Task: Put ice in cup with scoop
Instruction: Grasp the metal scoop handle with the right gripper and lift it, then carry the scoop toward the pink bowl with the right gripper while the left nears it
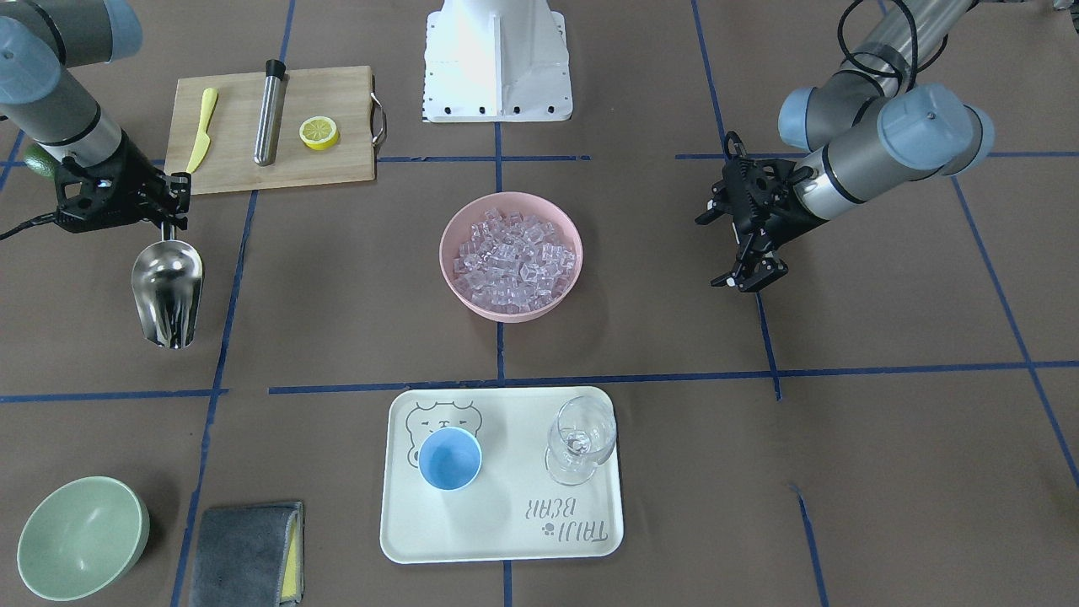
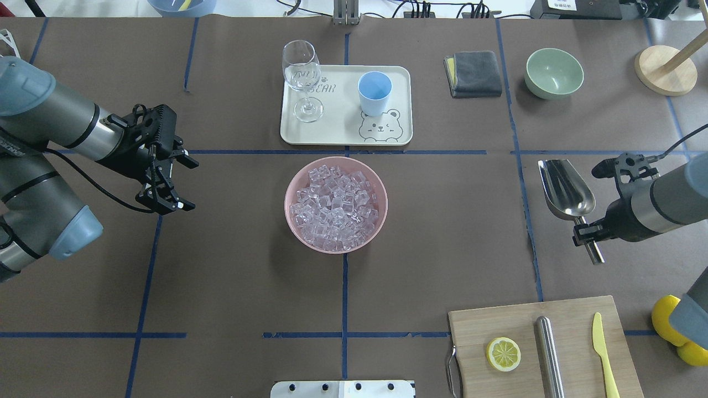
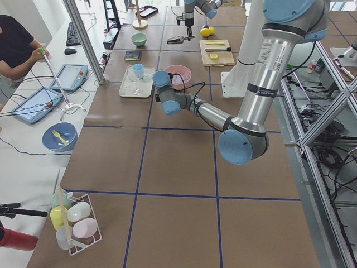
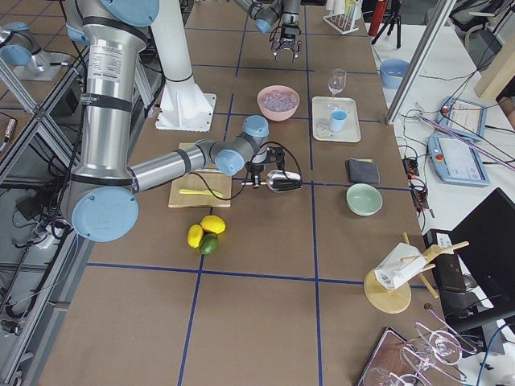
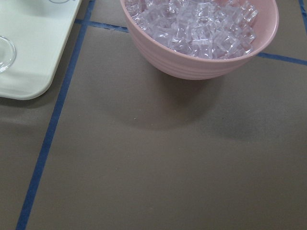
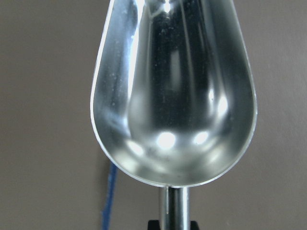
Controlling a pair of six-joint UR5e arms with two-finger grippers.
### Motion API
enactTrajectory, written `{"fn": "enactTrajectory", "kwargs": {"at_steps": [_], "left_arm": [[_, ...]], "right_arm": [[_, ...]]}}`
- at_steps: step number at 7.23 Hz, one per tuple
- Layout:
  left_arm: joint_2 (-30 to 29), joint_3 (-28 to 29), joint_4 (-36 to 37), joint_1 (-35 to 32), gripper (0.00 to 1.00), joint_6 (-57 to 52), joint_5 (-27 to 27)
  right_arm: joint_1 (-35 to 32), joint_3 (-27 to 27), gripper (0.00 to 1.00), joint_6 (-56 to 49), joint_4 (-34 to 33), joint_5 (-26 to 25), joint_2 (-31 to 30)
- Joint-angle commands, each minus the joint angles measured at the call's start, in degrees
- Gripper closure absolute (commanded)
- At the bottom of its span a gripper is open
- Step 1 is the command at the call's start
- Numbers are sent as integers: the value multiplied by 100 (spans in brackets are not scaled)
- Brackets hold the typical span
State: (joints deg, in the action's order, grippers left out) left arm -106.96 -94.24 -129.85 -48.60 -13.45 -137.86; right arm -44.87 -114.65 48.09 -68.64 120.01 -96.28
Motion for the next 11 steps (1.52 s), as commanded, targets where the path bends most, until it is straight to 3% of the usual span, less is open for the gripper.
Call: {"fn": "enactTrajectory", "kwargs": {"at_steps": [1, 4, 6, 8, 11], "left_arm": [[0, 2, 3, 0, 0, 0, -4], [0, 2, 3, 9, 0, 9, -4], [-9, 2, 3, 17, 0, 26, -4], [0, 2, 3, 17, 0, 26, 5], [0, 116, 3, 26, 0, 18, 83]], "right_arm": [[-574, -373, 100, -1, -44, 66, 538], [-1075, -576, 100, 8, -97, 251, 933], [-1077, -602, 100, -1, -1050, 137, 1486], [-989, -629, 100, -10, -2096, -92, 2328], [-490, -664, 100, -664, -2547, -970, 2535]]}}
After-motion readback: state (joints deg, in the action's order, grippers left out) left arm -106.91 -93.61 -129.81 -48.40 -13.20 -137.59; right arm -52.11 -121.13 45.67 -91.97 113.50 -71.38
